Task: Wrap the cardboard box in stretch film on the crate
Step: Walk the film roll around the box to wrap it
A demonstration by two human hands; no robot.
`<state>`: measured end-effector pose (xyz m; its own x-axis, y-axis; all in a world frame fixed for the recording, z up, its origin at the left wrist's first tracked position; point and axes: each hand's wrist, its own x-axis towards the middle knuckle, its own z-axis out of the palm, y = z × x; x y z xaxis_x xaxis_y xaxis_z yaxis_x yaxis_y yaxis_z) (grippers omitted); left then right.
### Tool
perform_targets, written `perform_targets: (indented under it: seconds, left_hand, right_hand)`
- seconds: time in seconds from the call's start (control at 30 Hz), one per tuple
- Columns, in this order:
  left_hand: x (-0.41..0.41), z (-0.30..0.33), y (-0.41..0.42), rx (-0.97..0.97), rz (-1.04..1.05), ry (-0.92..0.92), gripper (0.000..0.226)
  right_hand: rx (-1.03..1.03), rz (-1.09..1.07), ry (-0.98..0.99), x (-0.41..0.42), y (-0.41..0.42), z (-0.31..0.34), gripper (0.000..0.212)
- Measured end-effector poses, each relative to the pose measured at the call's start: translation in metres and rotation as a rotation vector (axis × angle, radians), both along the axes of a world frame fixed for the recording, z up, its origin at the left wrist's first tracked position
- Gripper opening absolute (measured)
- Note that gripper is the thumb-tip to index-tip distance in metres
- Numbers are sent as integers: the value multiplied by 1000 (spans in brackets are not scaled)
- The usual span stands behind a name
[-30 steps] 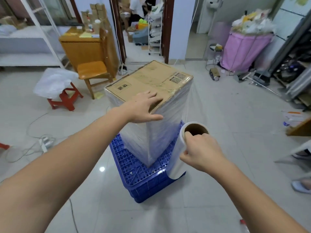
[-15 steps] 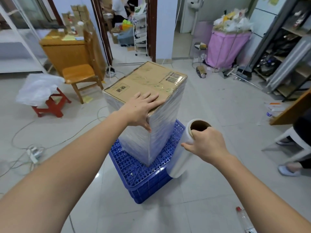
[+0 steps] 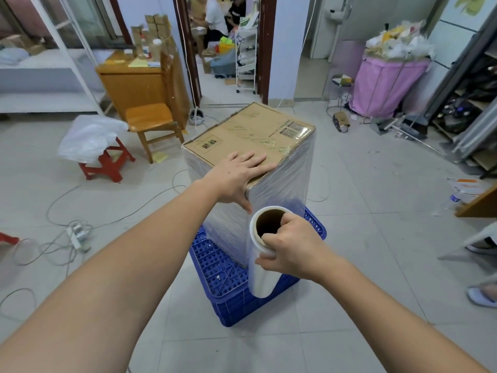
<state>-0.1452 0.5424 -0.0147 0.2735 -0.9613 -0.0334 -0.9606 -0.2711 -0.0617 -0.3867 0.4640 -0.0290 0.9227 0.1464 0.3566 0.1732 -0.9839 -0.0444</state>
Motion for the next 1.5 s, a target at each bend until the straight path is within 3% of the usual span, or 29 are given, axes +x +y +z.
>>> perform_targets:
  seconds: [0.27, 0.47, 0.6, 0.73, 0.8, 1.07, 1.2, 1.3, 1.5]
  left_hand:
    - [0, 1, 0, -3, -2, -2, 135]
    - [1, 1, 4, -20, -9, 7, 133]
    - [6, -2, 6, -43, -32, -2, 132]
    - [10, -4, 6, -66, -60, -22, 130]
    - [11, -6, 7, -80, -79, -22, 130]
    - [12, -7, 7, -93, -115, -16, 129]
    - [14, -6, 7, -62, -139, -8, 130]
    - [24, 1, 4, -24, -200, 1, 130]
    - [40, 10, 3, -55, -283, 5, 120]
  right_hand:
    - [-77, -14, 134, -3, -8, 5, 38]
    - [-89, -150, 266, -7, 12, 22, 31]
    - [-20, -350, 344, -6, 36, 30, 29]
    - [-22, -630, 360, 13, 58, 28, 57]
    - [-47, -731, 346, 24, 64, 26, 60]
    - [158, -1079, 369, 55, 94, 30, 24]
    - [80, -1227, 304, 66, 107, 23, 55]
    - [32, -1224, 303, 65, 106, 21, 63]
    - [32, -1066, 297, 47, 105, 13, 56]
